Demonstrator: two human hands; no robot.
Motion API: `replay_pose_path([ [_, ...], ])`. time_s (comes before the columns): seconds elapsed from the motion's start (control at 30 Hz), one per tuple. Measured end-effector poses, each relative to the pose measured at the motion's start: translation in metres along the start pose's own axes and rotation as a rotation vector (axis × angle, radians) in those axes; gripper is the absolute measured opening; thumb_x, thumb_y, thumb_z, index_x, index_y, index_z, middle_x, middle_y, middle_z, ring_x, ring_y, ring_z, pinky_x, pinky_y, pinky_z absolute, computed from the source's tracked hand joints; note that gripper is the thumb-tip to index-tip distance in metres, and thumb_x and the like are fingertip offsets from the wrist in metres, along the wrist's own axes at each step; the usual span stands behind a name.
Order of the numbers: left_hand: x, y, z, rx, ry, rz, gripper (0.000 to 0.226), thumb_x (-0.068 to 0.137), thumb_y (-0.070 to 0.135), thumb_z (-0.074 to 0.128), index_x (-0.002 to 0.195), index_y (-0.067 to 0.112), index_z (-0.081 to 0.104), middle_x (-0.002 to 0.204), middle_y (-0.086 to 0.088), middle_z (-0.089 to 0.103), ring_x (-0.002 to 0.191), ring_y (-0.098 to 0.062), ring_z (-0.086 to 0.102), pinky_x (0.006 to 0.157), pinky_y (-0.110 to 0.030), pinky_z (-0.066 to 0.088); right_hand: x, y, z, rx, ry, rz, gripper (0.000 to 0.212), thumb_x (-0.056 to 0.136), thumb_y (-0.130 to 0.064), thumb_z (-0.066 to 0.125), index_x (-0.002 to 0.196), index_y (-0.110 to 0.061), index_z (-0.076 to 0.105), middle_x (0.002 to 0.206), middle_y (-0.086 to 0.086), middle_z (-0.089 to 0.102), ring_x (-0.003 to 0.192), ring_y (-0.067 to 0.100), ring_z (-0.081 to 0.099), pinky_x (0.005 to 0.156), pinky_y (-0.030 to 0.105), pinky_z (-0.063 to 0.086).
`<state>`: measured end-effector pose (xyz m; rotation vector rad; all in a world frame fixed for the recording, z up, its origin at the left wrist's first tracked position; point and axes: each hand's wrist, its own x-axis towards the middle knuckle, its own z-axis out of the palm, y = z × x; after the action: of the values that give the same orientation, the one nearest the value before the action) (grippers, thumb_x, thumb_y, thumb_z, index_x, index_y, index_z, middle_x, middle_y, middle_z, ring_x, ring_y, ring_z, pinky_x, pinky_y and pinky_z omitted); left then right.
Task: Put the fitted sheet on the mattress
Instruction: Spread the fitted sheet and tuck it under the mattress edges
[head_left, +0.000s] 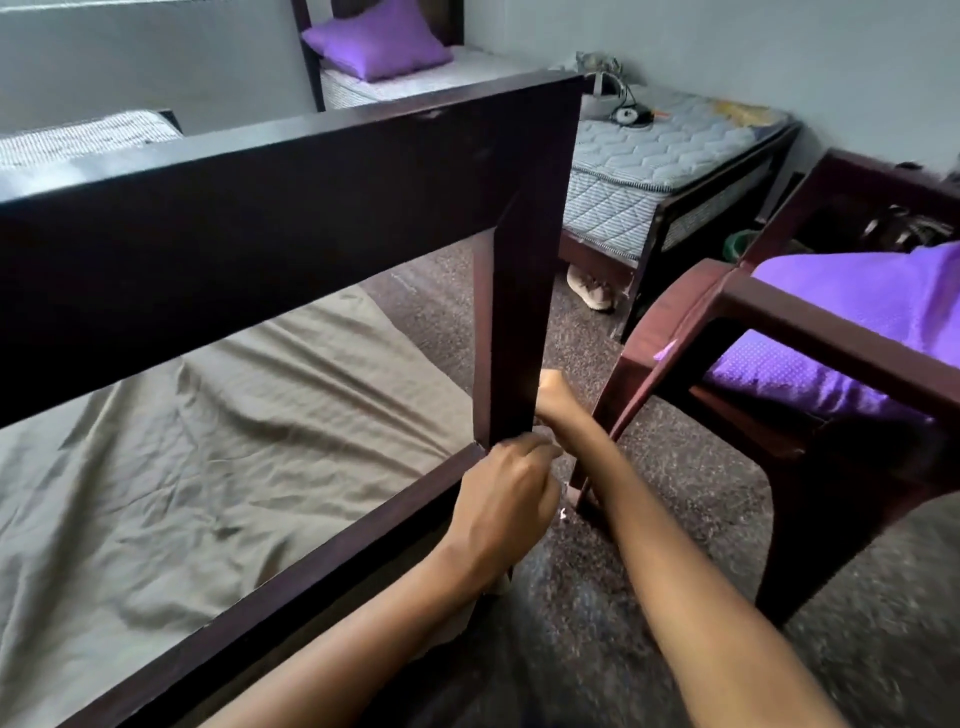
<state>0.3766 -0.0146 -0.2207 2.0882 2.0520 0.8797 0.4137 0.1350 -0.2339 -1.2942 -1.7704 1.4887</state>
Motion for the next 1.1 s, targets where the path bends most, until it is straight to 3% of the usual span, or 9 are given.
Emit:
replay_pose_path([
  [0.17, 0.043, 0.017, 0.042, -0.118, -0.014, -0.255, 0.043, 0.090, 0.019, 0.047, 0.131, 0.011, 0.050, 0.135, -0.004, 0.050, 0.129, -0.014, 0.043, 0.108, -0.023, 0.031, 0.045, 0.019, -0.016, -0.062, -0.257, 0.072, 0.036, 0.086, 0.011, 0.050, 0.058, -0.011, 0.050, 0.037, -0.009, 0.050, 0.035, 0.000, 0.047, 0.037, 0.014, 0.037],
  [0.33, 0.077, 0.016, 0.084, -0.375, 0.105, -0.596, 0.073, 0.077, 0.006, 0.041, 0.145, -0.005, 0.017, 0.150, -0.015, 0.023, 0.141, -0.016, 0.019, 0.116, -0.018, 0.009, 0.084, 0.028, -0.024, -0.151, -0.433, 0.062, 0.027, 0.080, 0.005, 0.057, 0.062, -0.015, 0.060, 0.053, -0.002, 0.058, 0.039, -0.001, 0.048, 0.047, 0.019, 0.036],
  [0.47, 0.110, 0.004, 0.104, -0.542, 0.252, -0.920, 0.085, 0.062, 0.015, 0.033, 0.145, -0.001, 0.021, 0.144, -0.015, 0.033, 0.139, -0.026, 0.027, 0.116, -0.040, 0.017, 0.095, 0.030, -0.026, -0.122, -0.433, 0.070, 0.027, 0.086, 0.002, 0.052, 0.066, -0.016, 0.056, 0.048, -0.004, 0.056, 0.033, -0.003, 0.047, 0.040, 0.013, 0.031],
  [0.57, 0.123, -0.007, 0.117, -0.577, 0.387, -1.041, 0.077, 0.067, 0.016, 0.035, 0.143, 0.007, 0.028, 0.143, -0.015, 0.035, 0.136, -0.029, 0.030, 0.114, -0.044, 0.024, 0.098, 0.030, -0.024, -0.099, -0.445, 0.068, 0.028, 0.089, 0.000, 0.053, 0.066, -0.016, 0.054, 0.049, -0.005, 0.056, 0.032, -0.003, 0.048, 0.041, 0.016, 0.035],
  [0.63, 0.133, -0.007, 0.121, -0.612, 0.485, -1.082, 0.063, 0.080, 0.004, 0.040, 0.142, 0.004, 0.032, 0.142, -0.019, 0.034, 0.133, -0.031, 0.035, 0.112, -0.032, 0.028, 0.102, 0.032, -0.022, -0.059, -0.435, 0.051, 0.029, 0.089, 0.004, 0.052, 0.065, -0.012, 0.054, 0.056, 0.002, 0.055, 0.034, -0.003, 0.050, 0.039, 0.014, 0.040],
  [0.7, 0.144, -0.007, 0.125, -0.647, 0.572, -1.108, 0.056, 0.086, -0.008, 0.040, 0.141, 0.000, 0.032, 0.142, -0.018, 0.034, 0.131, -0.028, 0.037, 0.099, -0.008, 0.025, 0.109, 0.032, -0.021, -0.057, -0.411, 0.039, 0.030, 0.087, 0.007, 0.052, 0.064, -0.012, 0.055, 0.060, 0.004, 0.055, 0.041, 0.001, 0.053, 0.041, 0.013, 0.042],
  [0.77, 0.154, -0.010, 0.130, -0.660, 0.658, -1.112, 0.054, 0.088, -0.010, 0.040, 0.141, 0.000, 0.032, 0.141, -0.017, 0.035, 0.129, -0.026, 0.040, 0.088, -0.001, 0.022, 0.117, 0.029, -0.021, -0.088, -0.400, 0.028, 0.031, 0.086, 0.009, 0.052, 0.063, -0.013, 0.055, 0.061, 0.003, 0.055, 0.043, 0.001, 0.053, 0.043, 0.011, 0.042],
  [0.93, 0.168, -0.033, 0.144, -0.685, 0.768, -1.241, 0.050, 0.092, -0.001, 0.044, 0.141, 0.001, 0.034, 0.139, -0.020, 0.039, 0.129, -0.028, 0.041, 0.102, -0.023, 0.027, 0.143, 0.021, -0.013, -0.187, -0.495, 0.051, 0.029, 0.084, 0.008, 0.057, 0.063, -0.012, 0.056, 0.061, 0.005, 0.056, 0.034, -0.002, 0.051, 0.039, 0.011, 0.040],
  [1.1, 0.161, -0.062, 0.155, -0.922, 0.996, -1.569, 0.038, 0.098, 0.009, 0.041, 0.131, -0.010, 0.043, 0.130, -0.028, 0.050, 0.120, -0.039, 0.048, 0.097, -0.033, 0.033, 0.166, 0.019, 0.016, -0.260, -0.571, 0.035, 0.031, 0.084, 0.003, 0.057, 0.060, -0.016, 0.055, 0.058, 0.004, 0.053, 0.032, -0.001, 0.044, 0.034, 0.013, 0.031],
])
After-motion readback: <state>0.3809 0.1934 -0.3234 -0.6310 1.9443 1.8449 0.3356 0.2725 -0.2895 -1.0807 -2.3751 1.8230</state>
